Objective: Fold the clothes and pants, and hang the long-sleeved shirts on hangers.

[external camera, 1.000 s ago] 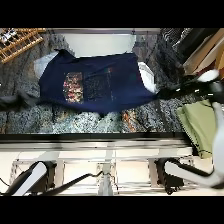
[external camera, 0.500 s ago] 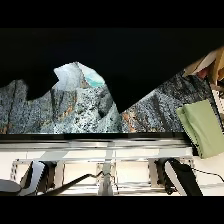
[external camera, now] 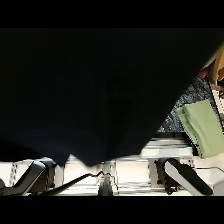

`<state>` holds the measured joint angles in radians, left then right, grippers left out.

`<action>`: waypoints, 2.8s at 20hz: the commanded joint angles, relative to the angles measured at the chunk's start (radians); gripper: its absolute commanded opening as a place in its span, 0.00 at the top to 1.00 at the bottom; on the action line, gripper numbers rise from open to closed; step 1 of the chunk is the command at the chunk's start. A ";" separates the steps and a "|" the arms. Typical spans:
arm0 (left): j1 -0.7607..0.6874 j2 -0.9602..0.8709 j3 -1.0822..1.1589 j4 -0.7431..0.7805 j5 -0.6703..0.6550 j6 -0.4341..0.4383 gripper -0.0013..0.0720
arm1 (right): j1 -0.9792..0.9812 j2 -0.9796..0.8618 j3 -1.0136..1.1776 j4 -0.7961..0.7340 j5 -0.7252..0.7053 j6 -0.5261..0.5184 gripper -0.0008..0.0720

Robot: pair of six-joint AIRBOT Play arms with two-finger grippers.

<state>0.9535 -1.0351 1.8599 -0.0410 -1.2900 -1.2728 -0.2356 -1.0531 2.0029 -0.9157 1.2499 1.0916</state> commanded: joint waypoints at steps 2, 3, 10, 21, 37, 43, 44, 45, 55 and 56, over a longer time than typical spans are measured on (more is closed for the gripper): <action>-0.411 -0.217 -0.148 0.575 -0.024 0.004 0.97 | 0.084 -0.297 -0.167 -0.050 -0.014 0.044 0.97; -0.478 -0.283 -0.185 0.610 0.008 0.034 0.97 | 0.118 -0.372 -0.196 -0.079 -0.067 0.045 0.97; -0.628 -0.798 -0.241 0.570 0.337 0.114 0.98 | 0.198 -0.841 -0.218 -0.120 -0.474 0.076 0.97; -0.569 -0.883 -0.214 0.714 0.073 0.042 0.98 | 0.170 -0.916 -0.216 -0.147 -0.133 0.139 0.97; -0.540 -0.858 -0.215 1.128 -0.342 -0.094 0.28 | 0.159 -0.905 -0.217 -0.263 0.415 0.227 0.49; -0.447 -0.506 -0.530 1.312 -0.254 -0.092 0.15 | -0.066 -0.626 -0.612 -0.288 0.385 0.197 0.49; -0.433 -0.428 -0.645 1.312 -0.221 -0.067 0.15 | -0.117 -0.566 -0.725 -0.279 0.369 0.152 0.49; -0.425 -0.354 -0.771 1.297 -0.193 -0.033 0.15 | -0.158 -0.521 -0.819 -0.262 0.345 0.103 0.49; -0.424 -0.166 -1.247 1.108 -0.066 0.077 0.15 | -0.225 -0.479 -1.077 0.008 0.115 -0.143 0.49; -0.424 -0.166 -1.260 1.109 -0.053 0.077 0.15 | -0.217 -0.492 -1.077 0.017 0.103 -0.145 0.49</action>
<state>0.5285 -1.2144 0.6636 1.0901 -1.3800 -1.2098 -0.4561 -1.5337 0.9493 -0.9771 1.4113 0.9936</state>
